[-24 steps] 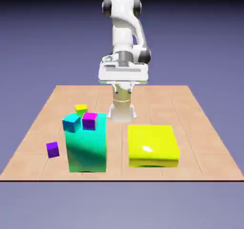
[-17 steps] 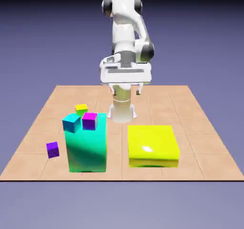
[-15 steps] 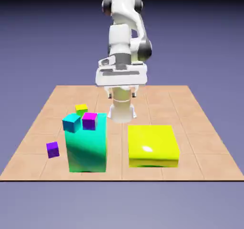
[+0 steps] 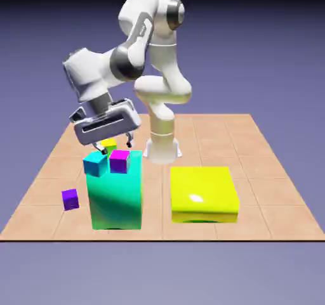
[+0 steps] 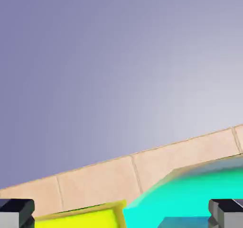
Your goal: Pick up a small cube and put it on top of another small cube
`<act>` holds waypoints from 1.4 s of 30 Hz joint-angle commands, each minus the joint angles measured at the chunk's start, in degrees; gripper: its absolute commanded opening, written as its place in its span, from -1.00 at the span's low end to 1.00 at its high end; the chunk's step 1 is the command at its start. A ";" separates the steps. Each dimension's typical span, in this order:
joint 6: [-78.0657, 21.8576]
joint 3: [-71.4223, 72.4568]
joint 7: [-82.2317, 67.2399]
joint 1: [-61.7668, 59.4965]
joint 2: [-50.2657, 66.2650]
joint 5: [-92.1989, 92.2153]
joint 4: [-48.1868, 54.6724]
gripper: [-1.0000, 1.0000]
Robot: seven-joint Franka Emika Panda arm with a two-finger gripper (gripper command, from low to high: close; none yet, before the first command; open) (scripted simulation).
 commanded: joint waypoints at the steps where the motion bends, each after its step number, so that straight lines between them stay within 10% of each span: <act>1: -2.50 -0.56 -0.70 -0.92 2.05 1.67 1.91 0.00; 6: -11.74 -4.89 -1.80 -6.75 12.15 8.11 9.46 0.00; 24: 24.61 -23.32 21.59 7.20 29.86 -1.10 -6.84 0.00; 25: 24.62 -23.32 21.59 7.20 29.86 -1.10 -6.84 -1.00; 42: 8.60 -9.02 13.48 1.42 -2.23 -23.24 -5.22 -1.00</act>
